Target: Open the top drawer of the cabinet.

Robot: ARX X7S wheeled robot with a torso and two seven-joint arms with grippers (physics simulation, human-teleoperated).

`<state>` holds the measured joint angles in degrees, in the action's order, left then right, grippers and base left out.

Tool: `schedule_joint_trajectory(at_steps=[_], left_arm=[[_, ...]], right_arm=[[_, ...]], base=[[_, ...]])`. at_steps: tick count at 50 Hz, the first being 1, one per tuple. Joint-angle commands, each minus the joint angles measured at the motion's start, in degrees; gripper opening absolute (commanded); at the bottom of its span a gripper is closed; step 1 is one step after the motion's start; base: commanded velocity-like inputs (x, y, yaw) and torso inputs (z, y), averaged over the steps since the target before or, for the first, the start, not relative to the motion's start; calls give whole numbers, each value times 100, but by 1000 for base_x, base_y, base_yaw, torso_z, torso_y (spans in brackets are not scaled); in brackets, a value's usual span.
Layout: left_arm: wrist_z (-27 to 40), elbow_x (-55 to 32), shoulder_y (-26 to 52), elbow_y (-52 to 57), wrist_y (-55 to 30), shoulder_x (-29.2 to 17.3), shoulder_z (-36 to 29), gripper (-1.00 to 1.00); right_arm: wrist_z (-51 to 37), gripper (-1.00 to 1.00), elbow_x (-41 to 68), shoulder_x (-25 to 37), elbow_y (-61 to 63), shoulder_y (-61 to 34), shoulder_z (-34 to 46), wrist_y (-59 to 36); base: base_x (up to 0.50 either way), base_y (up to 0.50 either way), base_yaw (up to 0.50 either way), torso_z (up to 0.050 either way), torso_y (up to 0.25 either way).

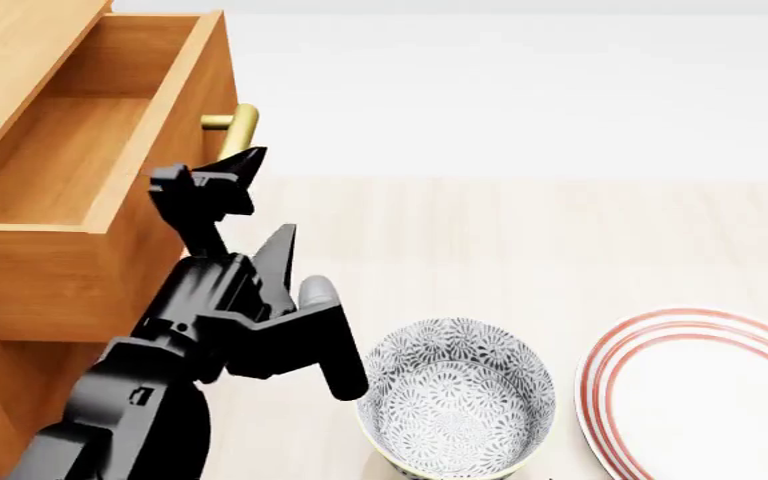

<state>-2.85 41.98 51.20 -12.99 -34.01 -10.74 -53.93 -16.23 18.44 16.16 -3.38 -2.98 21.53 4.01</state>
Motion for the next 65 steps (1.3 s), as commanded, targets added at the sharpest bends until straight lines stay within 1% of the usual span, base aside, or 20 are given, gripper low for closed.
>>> schedule_joint_trajectory(at_steps=[1,8,14,17,18,19,24,30,37,42,44,51,55,56,58,65], left_arm=[[-225,-326,-289,755,-186,342,452,100],[-604,-587,-515,1767,-611,575,707,100],[-776,-671,-538,2378,-1004,775,869,100],[-994,-894,-441,2842,-1555,1020,1192,100],[-950,-977,-393,2906,-1652,1037,1218,100],[-839,-1192,-225,3068,-1995,1062,1251,100],[-697,-1465,133,3461,-2516,1014,1209,100],[-652,-1595,296,3790,-2775,981,1183,100],[-623,-1787,609,4039,-3100,988,1384,100],[-435,-2207,709,4000,-3243,1035,1707,100],[-321,-2325,718,3883,-3178,1017,1793,100],[259,-3443,1002,3260,-3346,1055,2608,100],[320,-3644,1019,3124,-3320,1003,2664,100],[345,-3776,1007,2950,-3274,1025,2820,100],[448,-3958,1030,2814,-3295,1028,2936,100],[614,-4113,1131,2400,-3061,925,2951,100]], right_arm=[[91,100,-74,-87,-5,-8,-98,-7],[86,100,-68,-77,-1,-16,-78,-11],[79,100,-69,-65,6,-4,-64,9],[72,100,-59,-59,17,-4,-58,-11],[71,100,-58,-58,17,-6,-55,-13],[66,100,-56,-55,26,-6,-55,-19],[71,100,-49,-53,1,-1,-41,-2],[63,100,-44,-44,8,-6,-29,-14],[56,100,-37,-42,-11,-20,-10,-24],[41,100,-41,-33,-5,-24,3,-35],[29,100,-41,-25,16,-14,6,-46],[8,100,-46,-21,-3,-23,21,-55],[-16,100,-44,-12,22,-26,27,-85],[-19,100,-41,-12,21,-29,27,-88],[-25,100,-39,-11,19,-29,28,-88],[-33,100,-18,-11,-16,-53,29,-93]], base=[[0,0,0,0,0],[0,0,0,0,0],[0,0,0,0,0],[0,0,0,0,0],[0,0,0,0,0],[0,0,0,0,0],[0,0,0,0,0],[0,0,0,0,0],[0,0,0,0,0],[0,0,0,0,0],[0,0,0,0,0],[0,0,0,0,0],[0,0,0,0,0],[0,0,0,0,0],[0,0,0,0,0],[0,0,0,0,0]])
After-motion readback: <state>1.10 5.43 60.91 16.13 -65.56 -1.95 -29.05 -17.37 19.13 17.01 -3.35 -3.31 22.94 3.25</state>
